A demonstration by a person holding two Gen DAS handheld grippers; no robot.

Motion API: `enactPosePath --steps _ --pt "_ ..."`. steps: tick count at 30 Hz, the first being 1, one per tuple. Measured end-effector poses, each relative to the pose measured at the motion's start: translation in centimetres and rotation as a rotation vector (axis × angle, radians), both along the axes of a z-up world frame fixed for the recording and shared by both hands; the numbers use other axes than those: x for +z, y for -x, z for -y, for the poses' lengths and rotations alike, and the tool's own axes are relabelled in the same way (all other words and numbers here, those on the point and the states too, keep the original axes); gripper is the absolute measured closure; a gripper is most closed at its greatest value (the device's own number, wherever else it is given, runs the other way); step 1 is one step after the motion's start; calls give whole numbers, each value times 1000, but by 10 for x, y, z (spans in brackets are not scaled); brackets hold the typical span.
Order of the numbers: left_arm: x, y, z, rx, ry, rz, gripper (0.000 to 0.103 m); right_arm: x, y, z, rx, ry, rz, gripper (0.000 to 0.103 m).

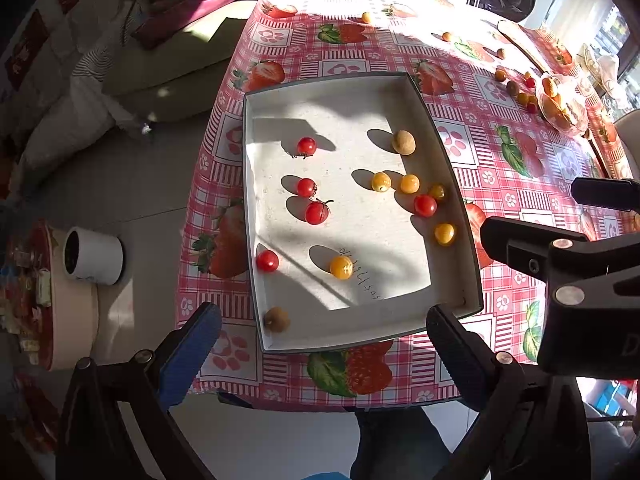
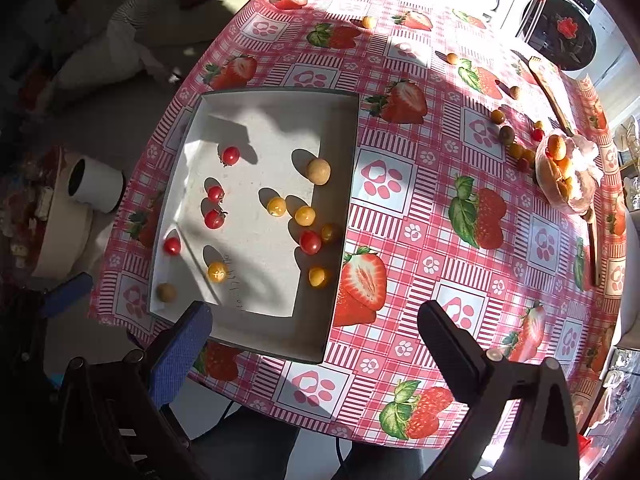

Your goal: Organize fruits

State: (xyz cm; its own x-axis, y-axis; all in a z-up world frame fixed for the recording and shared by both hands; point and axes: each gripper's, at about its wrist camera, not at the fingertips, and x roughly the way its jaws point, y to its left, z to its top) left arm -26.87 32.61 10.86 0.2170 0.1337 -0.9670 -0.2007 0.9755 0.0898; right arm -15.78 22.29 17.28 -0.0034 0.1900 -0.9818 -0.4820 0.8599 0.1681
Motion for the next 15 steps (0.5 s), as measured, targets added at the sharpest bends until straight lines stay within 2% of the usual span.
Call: enactPosePath --steps 15 --pt "-8 -7 -10 -45 11 -10 0 -6 1 -6 -26 29 -6 1"
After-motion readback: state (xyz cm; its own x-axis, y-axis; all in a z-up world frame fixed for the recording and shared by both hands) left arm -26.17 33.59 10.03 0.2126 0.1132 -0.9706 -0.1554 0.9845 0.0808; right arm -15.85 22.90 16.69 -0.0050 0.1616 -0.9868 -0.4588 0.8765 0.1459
